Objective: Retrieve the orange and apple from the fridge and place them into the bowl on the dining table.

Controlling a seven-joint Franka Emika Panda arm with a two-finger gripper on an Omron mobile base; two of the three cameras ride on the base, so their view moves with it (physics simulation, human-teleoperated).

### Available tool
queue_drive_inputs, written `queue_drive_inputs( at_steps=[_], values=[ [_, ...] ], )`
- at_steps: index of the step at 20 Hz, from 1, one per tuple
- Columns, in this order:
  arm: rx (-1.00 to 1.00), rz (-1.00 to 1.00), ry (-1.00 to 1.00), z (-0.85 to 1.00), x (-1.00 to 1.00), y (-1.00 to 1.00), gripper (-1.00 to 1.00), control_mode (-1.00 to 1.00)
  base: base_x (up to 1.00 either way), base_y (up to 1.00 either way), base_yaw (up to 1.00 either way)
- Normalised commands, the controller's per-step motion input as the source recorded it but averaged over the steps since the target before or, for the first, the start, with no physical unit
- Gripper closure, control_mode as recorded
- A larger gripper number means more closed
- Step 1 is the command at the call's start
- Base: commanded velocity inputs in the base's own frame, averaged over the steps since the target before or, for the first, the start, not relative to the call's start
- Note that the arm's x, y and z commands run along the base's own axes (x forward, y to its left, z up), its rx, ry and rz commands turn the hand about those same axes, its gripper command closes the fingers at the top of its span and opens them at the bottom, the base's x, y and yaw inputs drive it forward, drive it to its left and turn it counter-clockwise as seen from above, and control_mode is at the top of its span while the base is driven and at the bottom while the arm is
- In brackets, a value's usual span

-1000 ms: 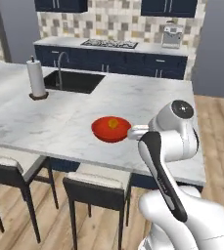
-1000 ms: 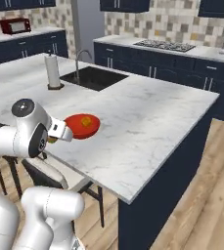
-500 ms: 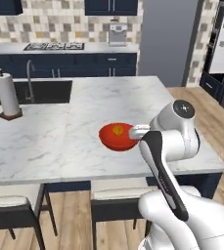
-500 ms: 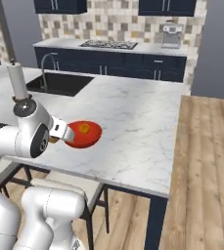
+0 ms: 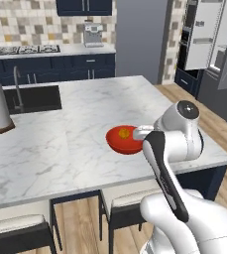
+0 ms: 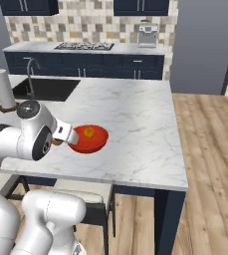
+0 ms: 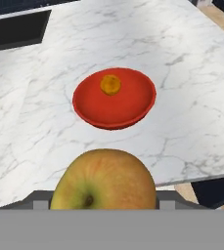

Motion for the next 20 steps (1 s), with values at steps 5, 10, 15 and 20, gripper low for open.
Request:
queue_drive_inputs(
  at_steps=[5,10,15,20],
  values=[
    [0.00,0.00,0.00,0.00,0.00,0.00,1.00,1.00,0.20,0.00,0.00],
    [0.00,0.00,0.00,0.00,0.05,0.00,1.00,-1.00,0.13,0.00,0.00],
    [0.06,0.00,0.03,0.00,0.65,0.00,1.00,-1.00,0.00,0.00,0.00],
    [0.07,0.00,0.11,0.00,0.99,0.00,1.00,-1.00,0.00,0.00,0.00]
  ],
)
